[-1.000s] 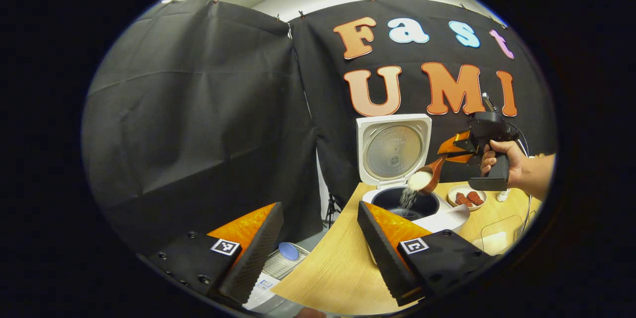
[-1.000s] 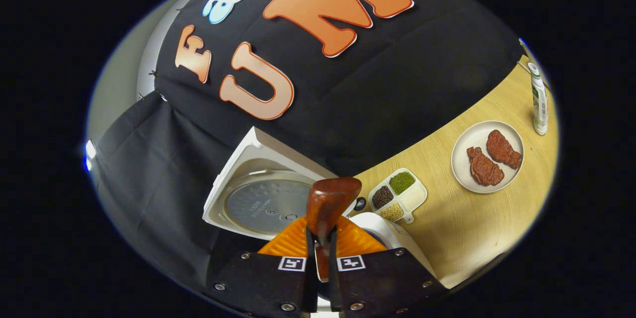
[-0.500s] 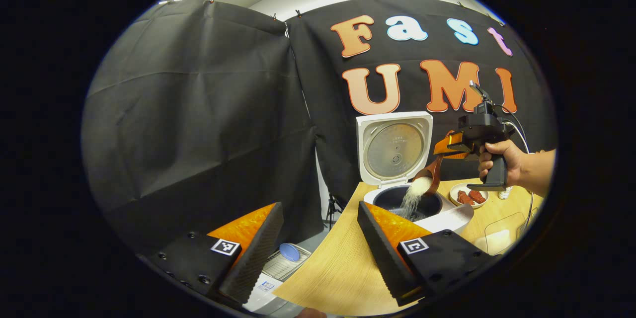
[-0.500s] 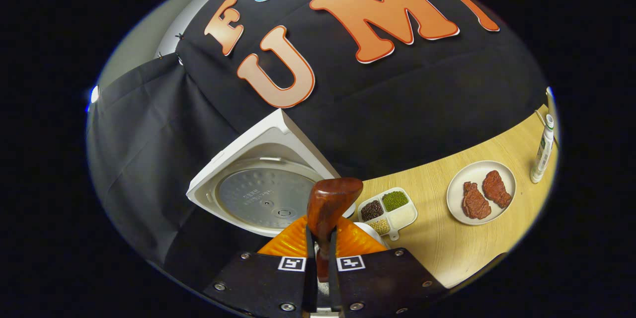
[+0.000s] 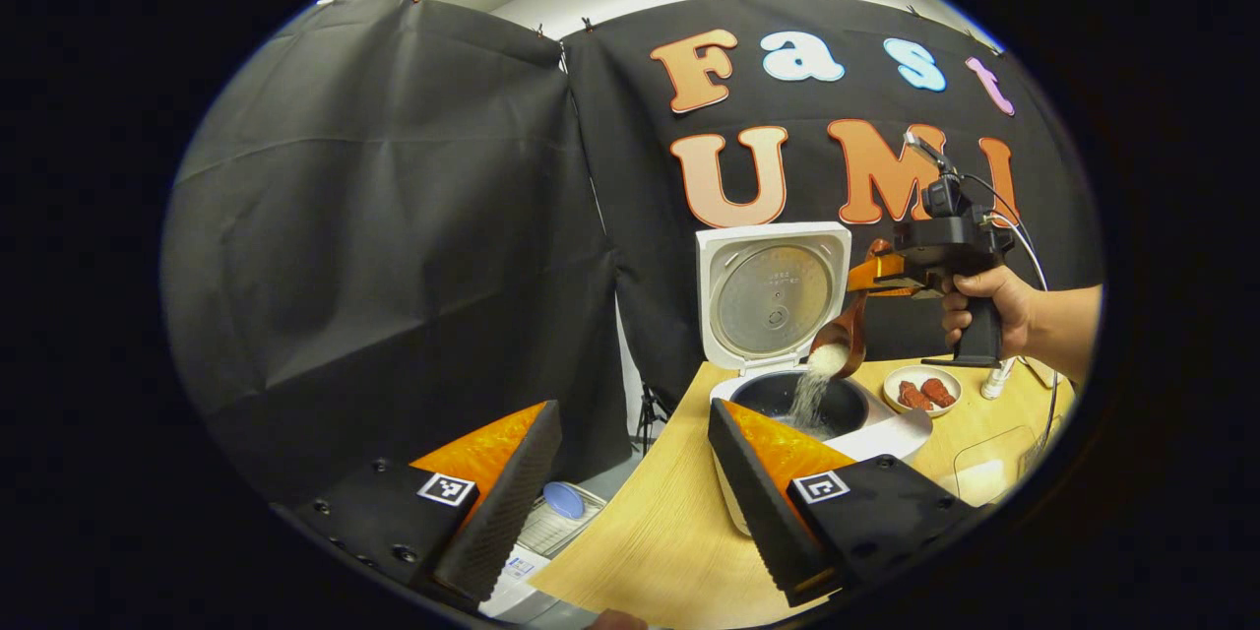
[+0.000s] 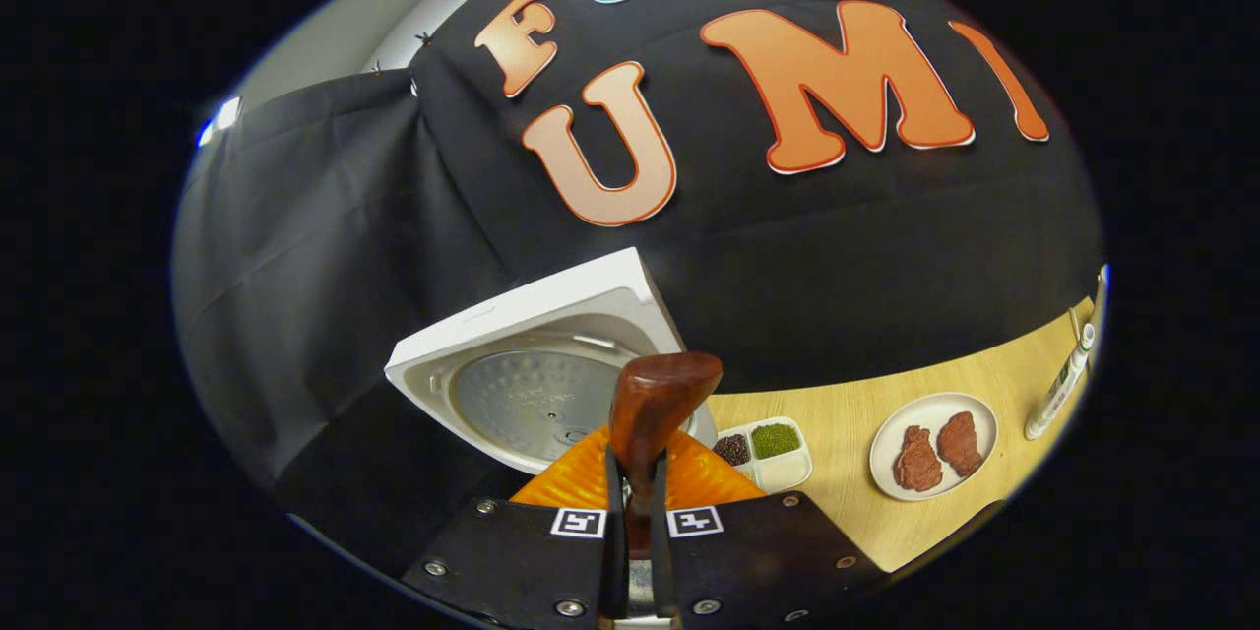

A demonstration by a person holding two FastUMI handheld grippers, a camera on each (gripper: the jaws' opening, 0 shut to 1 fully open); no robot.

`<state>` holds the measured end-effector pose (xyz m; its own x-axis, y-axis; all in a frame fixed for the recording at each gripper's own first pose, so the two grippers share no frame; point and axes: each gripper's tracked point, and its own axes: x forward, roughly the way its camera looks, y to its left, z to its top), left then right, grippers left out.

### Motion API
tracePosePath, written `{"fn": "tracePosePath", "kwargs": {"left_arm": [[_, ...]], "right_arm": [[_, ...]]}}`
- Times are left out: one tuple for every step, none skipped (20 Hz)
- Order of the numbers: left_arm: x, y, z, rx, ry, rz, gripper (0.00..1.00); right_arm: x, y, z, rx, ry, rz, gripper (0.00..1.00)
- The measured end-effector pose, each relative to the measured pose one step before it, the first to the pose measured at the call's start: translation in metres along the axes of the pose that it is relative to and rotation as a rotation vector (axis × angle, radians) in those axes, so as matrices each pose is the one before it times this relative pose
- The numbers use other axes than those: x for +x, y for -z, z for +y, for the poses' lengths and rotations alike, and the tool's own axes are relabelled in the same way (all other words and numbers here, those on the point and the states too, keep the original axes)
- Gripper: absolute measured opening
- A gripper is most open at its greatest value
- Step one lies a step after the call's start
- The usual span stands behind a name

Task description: Close the left gripper, press the button to open the rice cooker; take a wooden spoon from the chopstick holder with the right hand, scoop a spoonful of rice and pour it into the rice cooker, then put the wooden spoon back into the chopstick holder.

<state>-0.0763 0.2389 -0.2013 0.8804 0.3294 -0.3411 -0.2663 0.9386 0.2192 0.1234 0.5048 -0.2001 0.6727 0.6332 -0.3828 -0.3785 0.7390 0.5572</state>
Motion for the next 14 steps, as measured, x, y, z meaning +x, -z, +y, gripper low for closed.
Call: {"fn": "tracePosePath", "kwargs": {"left_arm": [[-0.00024,-0.00019,0.00114,0.00299,-0.00131,-0.00075,0.99],[0.00117,-0.00135,0.00060,0.00248,-0.00166,-0.00087,0.99],[-0.00067,0.00002,0.00111,0.00186,-0.00148,0.00005,0.99],[0.00086,-0.00040,-0.00025,0.00078,-0.00062,0.00136,0.99],[0.00000,0.00113,0.00023,-0.00074,0.00034,0.00096,0.99],[0.00123,0.00041,-0.00052,-0.00050,0.00215,0.00271,0.99],[-0.00001,0.00072,0.00040,-0.00097,0.00102,0.00127,0.99],[-0.00040,-0.00095,-0.00093,-0.00175,0.00408,-0.00048,0.99],[0.00006,-0.00078,-0.00009,0.00009,0.00166,0.00019,0.99],[0.00054,-0.00009,0.00059,0.00124,0.00061,0.00098,0.99],[-0.00091,0.00173,0.00077,0.00098,0.00050,0.00182,0.99],[-0.00087,0.00101,0.00100,-0.00042,0.00016,0.00025,0.99],[-0.00071,0.00105,0.00171,-0.00030,0.00067,0.00180,0.99],[0.00073,0.00107,0.00057,-0.00030,-0.00184,0.00050,0.99]], "right_arm": [[0.00057,-0.00204,0.00173,-0.02494,-0.00318,-0.00462,0.08],[-0.00096,-0.00068,0.00190,-0.02352,-0.00277,-0.00341,0.08],[0.00066,-0.00062,0.00235,-0.02468,-0.00483,-0.00190,0.08],[-0.00184,-0.00084,0.00364,-0.02339,-0.00777,-0.00386,0.08],[0.00031,-0.00047,0.00394,-0.02671,-0.00982,-0.00531,0.08],[-0.00128,-0.00083,0.00391,-0.02671,-0.00790,-0.00389,0.08],[0.00028,-0.00143,0.00485,-0.03005,-0.00909,-0.00301,0.08],[-0.00060,0.00000,0.00387,-0.02459,-0.00665,-0.00453,0.08],[0.00005,-0.00072,0.00389,-0.02847,-0.00886,-0.00479,0.08],[-0.00040,-0.00236,0.00400,-0.02719,-0.00358,-0.00486,0.08],[-0.00072,-0.00020,0.00340,-0.03191,-0.00572,-0.00509,0.08],[-0.00185,-0.00353,0.00471,-0.03839,-0.00161,-0.00894,0.08],[-0.00094,-0.00199,0.00384,-0.04700,-0.00148,-0.00806,0.08],[-0.00102,-0.00313,0.00465,-0.04602,-0.00359,-0.01180,0.08]]}}
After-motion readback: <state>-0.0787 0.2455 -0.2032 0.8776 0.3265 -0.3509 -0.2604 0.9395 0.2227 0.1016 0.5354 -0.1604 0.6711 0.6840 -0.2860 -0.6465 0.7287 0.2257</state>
